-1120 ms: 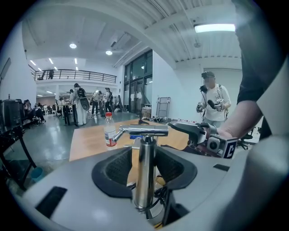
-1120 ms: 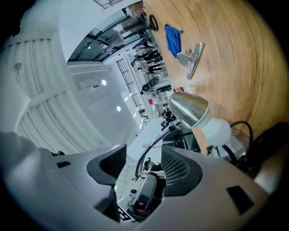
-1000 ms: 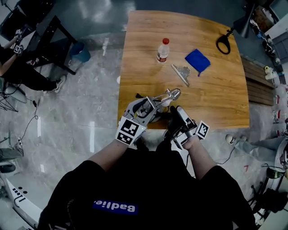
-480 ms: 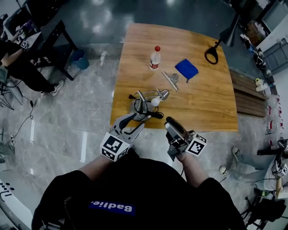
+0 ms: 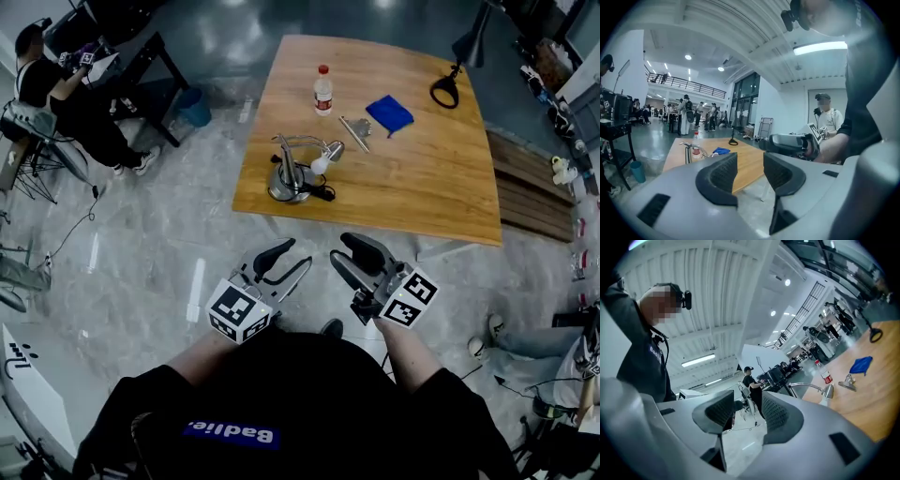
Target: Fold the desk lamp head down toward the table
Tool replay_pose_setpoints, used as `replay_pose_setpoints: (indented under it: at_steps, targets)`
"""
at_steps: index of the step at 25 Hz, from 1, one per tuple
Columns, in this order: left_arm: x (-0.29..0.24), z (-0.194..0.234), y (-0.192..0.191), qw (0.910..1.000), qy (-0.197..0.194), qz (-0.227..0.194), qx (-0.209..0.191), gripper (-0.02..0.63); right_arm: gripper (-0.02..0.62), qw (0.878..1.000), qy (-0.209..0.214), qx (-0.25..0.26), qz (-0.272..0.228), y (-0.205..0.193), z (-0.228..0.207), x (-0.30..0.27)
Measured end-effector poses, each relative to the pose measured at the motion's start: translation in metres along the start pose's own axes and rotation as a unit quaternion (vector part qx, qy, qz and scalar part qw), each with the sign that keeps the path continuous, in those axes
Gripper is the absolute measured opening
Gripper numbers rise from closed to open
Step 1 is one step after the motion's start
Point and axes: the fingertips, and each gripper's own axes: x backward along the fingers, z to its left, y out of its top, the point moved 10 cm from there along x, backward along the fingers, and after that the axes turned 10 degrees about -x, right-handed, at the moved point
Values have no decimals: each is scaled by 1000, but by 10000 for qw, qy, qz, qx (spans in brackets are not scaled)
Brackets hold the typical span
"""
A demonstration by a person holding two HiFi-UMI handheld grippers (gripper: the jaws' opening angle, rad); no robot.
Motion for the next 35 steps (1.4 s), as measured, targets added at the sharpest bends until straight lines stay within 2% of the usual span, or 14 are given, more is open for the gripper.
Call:
replay_pose_setpoints:
  at_steps: [4,9,12,15,25,35]
  targets:
    - [29,-15,9,9994,-192,-255,96,179,192,9984,-54,515,210,-7,34,-3]
    - [63,-11,15,9969,-490,-580,212,176,113,9941,-313,948,421,-27,70,-21]
    - [78,-5,16,9944,-581,-810,347,100,56,9897,-434,1205,641,-36,87,-33]
    - [85,-8,9,9933,-710,-852,319,20,11,9866,-531,1368,707,-45,102,-35]
    - [103,-10,10,9940,-781,-753,133,9,5,9754,-641,1892,932,-57,127,-49]
    - [110,-12,10,9943,-799,-703,-36,9,5,9778,-543,1803,919,-65,136,-58]
